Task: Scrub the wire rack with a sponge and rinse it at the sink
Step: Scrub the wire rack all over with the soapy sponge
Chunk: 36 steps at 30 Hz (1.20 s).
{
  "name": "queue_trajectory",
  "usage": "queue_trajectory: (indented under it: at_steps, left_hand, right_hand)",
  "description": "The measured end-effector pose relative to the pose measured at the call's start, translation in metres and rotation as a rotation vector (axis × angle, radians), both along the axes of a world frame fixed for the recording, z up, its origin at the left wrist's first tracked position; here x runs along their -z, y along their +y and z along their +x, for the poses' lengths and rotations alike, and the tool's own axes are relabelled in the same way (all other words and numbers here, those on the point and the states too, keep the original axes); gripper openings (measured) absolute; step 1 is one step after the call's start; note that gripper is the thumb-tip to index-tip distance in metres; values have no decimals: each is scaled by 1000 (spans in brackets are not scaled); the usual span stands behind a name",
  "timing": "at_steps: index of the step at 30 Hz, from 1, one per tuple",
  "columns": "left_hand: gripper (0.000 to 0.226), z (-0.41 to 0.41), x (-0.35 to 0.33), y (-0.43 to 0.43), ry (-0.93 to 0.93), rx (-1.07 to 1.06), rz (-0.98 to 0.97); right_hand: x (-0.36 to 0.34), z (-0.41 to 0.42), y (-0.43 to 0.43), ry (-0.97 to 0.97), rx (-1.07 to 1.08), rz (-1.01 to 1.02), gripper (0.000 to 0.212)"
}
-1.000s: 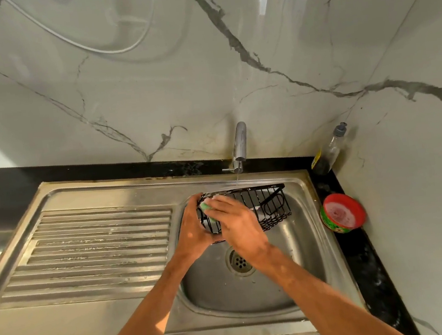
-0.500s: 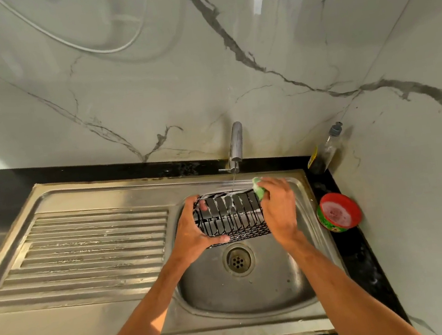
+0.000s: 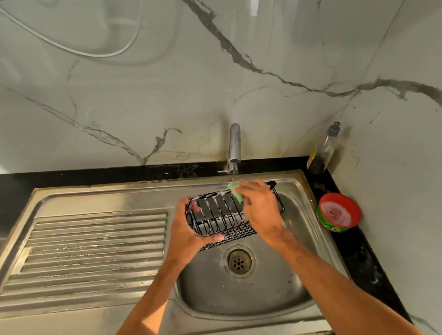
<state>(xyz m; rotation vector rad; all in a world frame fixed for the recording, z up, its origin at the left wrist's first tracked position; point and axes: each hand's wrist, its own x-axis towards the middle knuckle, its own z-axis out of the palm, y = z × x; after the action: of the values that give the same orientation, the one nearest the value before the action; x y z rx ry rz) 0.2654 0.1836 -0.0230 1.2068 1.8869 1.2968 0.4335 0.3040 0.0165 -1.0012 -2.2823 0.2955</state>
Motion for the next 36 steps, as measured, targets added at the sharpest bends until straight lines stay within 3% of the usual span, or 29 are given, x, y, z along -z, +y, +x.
queue_trajectory:
  at_steps: [3,8,13,18,22,26,30,33,36]
  left_hand:
    - [109,-4,1,-5,5,3,-4]
    - [109,-3,2,-5,-22,-16,14]
    - [112,-7,5,-8,-37,-35,16]
    - [115,-13,8,-9,-61,-51,12]
    - [114,-9,8,-6,-39,-38,15]
    - [112,-7,8,-5,-66,-37,27]
    - [109,-6,7,-8,-50,-35,34]
    - [110,-5,4,-6,-52,-24,28]
    - [111,-8,5,-6,-68,-30,19]
  right_hand:
    - [1,24,26,84,278,-182,40]
    - [1,0,-9,-12,-45,21,42]
    - [4,47,38,153,366,-206,41]
    - [4,38,25,71,172,-66,35]
    - [-5,42,36,215,258,-163,32]
    - [-5,36,21,104,25,-76,34]
    - [-13,46,41,156,156,-198,31]
    - [-11,37,11,54,-26,-214,33]
    - [-10,38,-7,80,-150,-173,40]
